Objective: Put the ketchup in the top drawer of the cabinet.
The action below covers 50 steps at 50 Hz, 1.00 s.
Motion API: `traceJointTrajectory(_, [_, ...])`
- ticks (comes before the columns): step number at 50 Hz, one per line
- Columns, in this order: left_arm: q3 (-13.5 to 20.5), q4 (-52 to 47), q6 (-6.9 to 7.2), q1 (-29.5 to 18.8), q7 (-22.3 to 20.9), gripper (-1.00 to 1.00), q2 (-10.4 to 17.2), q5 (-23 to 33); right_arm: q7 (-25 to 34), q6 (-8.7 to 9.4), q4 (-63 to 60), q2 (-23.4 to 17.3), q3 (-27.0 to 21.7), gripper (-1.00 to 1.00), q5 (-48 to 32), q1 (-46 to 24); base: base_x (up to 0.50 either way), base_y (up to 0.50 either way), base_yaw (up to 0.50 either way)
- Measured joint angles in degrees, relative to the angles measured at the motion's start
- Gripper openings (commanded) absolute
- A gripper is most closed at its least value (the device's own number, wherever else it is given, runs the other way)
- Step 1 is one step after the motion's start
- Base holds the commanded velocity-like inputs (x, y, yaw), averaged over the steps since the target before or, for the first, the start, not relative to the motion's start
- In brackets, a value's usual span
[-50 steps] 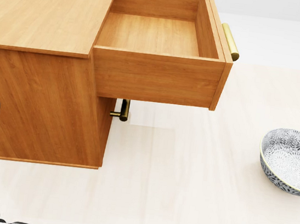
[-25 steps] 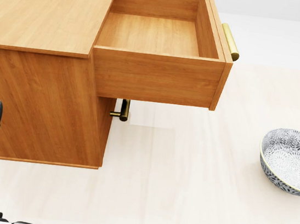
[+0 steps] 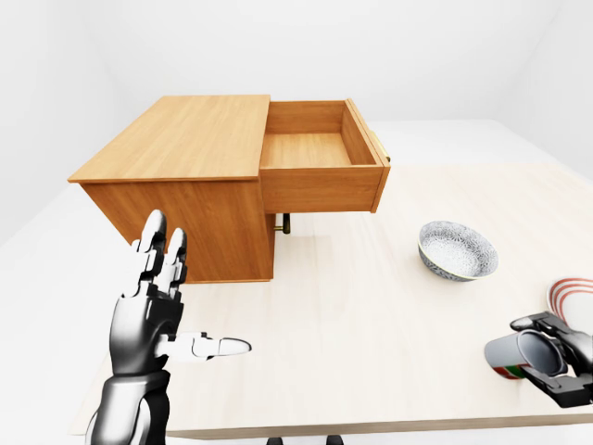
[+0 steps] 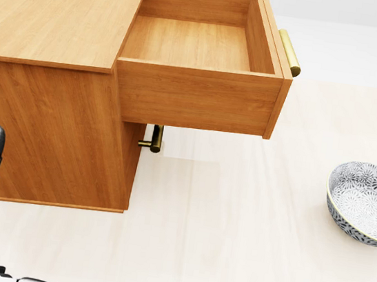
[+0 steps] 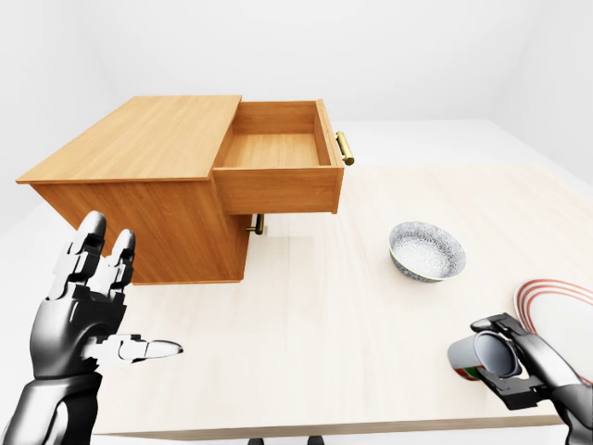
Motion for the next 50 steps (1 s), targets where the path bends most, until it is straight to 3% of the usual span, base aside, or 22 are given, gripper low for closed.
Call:
traceJointTrajectory(14, [0.1, 0.2, 0.00, -0.4, 0.2, 1.00, 0.1, -0.1, 0.0, 0.01, -4.4, 2.0, 0.5, -1.00, -1.8, 0.8, 0.00, 0.00, 0.00])
traceJointTrajectory(27, [0.2, 0.1, 0.00, -0.4, 0.3, 1.00, 0.1, -0.1, 0.0, 0.01, -27.6, 4.7, 1.6, -1.00, -8.8, -2.1, 0.00, 0.00, 0.00])
traceJointTrajectory(39, [0.5, -0.4, 0.00, -0.3, 0.1, 1.00, 0.1, -0.4, 0.0, 0.01, -51.2, 1.2, 7.5, -1.00, -18.9, -9.4, 0.00, 0.00, 0.00])
traceJointTrajectory(50, [0.9, -0.9, 0.00, -0.3, 0.0, 1.00, 0.0, -0.7, 0.0, 0.01, -66.7, -2.1, 16.0, -1.00, -29.9, -15.5, 0.00, 0.00, 0.00])
